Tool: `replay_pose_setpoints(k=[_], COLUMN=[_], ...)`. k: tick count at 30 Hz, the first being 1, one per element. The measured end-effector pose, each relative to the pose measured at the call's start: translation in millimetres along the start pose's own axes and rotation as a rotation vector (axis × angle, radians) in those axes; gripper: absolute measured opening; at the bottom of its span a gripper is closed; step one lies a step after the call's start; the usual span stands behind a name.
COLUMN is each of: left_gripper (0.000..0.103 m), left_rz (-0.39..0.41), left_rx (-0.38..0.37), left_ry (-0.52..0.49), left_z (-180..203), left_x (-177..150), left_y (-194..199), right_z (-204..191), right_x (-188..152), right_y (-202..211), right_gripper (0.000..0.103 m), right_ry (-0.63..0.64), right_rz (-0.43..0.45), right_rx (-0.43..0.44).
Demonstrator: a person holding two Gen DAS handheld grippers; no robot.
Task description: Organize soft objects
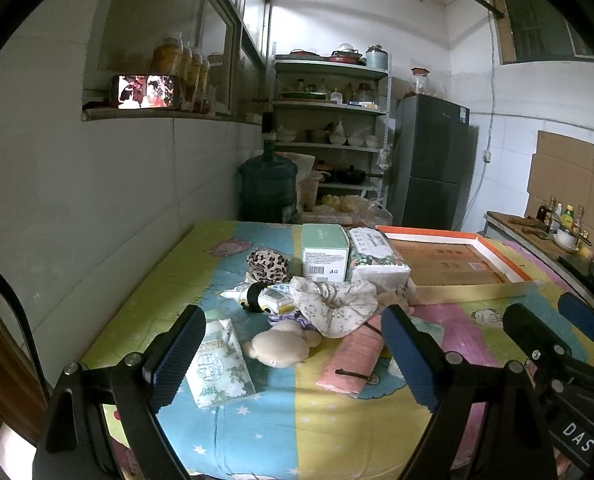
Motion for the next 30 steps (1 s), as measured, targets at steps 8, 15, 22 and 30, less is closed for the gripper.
replay_pose_setpoints(k=[8, 15, 22, 30], left_gripper=[0.090, 0.090, 0.090, 0.090], left_rz=[-0.001, -0.001, -0.002, -0.004], left_rx=[0.000, 0.000, 0.002, 0.001], left_ry=[-0.001, 0.001, 0.002, 0.001], left_z=[0.3, 1.5, 1.8, 1.3], left_x=[-0.1, 0.0, 0.3, 0.2], left_y=[-0.1, -0.7, -0.9, -0.6], right_z=[-3.0, -3.3, -3.2, -4.0], right_x=[1.0, 1.1, 1.6, 1.4], right_y=[-0.8, -0.6, -0.8, -0.8], right_gripper=[0.085, 0.085, 0.085, 0.085], right_ry=[0.006, 0.008, 0.008, 0.006], right_rz=[-0.004, -0.002, -0.003, -0.005], right_rx=[0.006, 0.005, 0.007, 0.006])
Point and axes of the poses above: each gripper's, at about its wrist camera, not at the fingertips, and y roughly against the way its jaws point, z to its right, x to its top, the point moved 5 cm from there along -y, roughly the way its jaws point, and after that the axes turned 1 degree about -x, right-handed, at the moved point
